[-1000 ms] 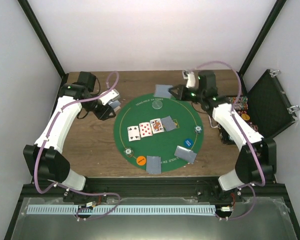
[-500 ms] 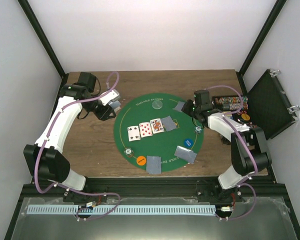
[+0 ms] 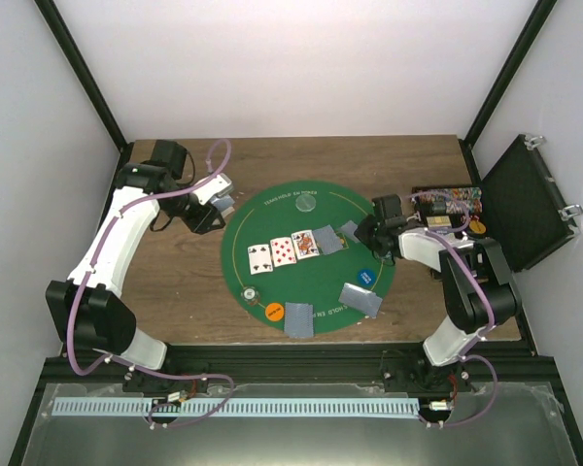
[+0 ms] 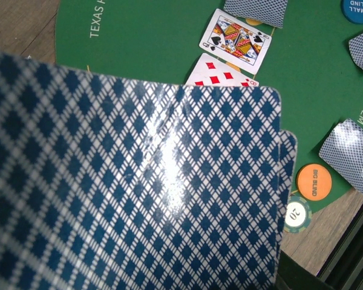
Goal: Distribute texas hold em gaming equipment
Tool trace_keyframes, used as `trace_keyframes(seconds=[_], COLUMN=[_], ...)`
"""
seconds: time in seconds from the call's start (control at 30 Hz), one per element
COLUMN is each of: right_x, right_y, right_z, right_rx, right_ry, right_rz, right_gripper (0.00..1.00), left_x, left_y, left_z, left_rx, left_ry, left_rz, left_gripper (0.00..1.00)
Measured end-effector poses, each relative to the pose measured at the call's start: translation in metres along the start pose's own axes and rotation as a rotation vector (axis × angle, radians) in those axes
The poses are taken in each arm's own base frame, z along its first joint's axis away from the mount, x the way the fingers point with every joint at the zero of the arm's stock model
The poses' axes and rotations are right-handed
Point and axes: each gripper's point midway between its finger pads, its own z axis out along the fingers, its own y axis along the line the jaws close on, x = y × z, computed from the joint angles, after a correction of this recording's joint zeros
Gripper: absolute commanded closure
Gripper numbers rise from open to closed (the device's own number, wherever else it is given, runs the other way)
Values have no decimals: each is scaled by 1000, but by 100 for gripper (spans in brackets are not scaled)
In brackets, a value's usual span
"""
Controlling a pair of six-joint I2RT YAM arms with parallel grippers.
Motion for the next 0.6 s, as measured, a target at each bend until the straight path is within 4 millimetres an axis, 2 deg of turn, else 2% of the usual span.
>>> trace_keyframes(seconds=[0.1, 0.17, 0.2, 0.3, 0.4, 0.53, 0.6], right_x=[13, 22, 25, 32, 36, 37, 36], right_y=[-14, -20, -21, -17, -13, -8, -7], right_z=[3, 4, 4, 4, 4, 4, 3], right_rx=[24, 39, 39, 27, 13, -2, -6], right_ry=[25, 49, 59, 75, 85, 92, 87], right_rz=[26, 38, 43, 51, 60, 91, 110], right_gripper=[96, 90, 85, 83, 85, 98, 99], left_x=[0, 0, 0, 0, 0, 0, 0], left_y=[0, 0, 0, 0, 0, 0, 0], left_z=[0, 0, 0, 0, 0, 0, 0], left_rx=[0, 0, 0, 0, 0, -1, -1], left_ry=[-1, 0, 0, 0, 0, 0, 0], left_rz=[0, 0, 0, -1, -1, -1, -1], left_gripper=[58, 58, 58, 58, 58, 58, 58])
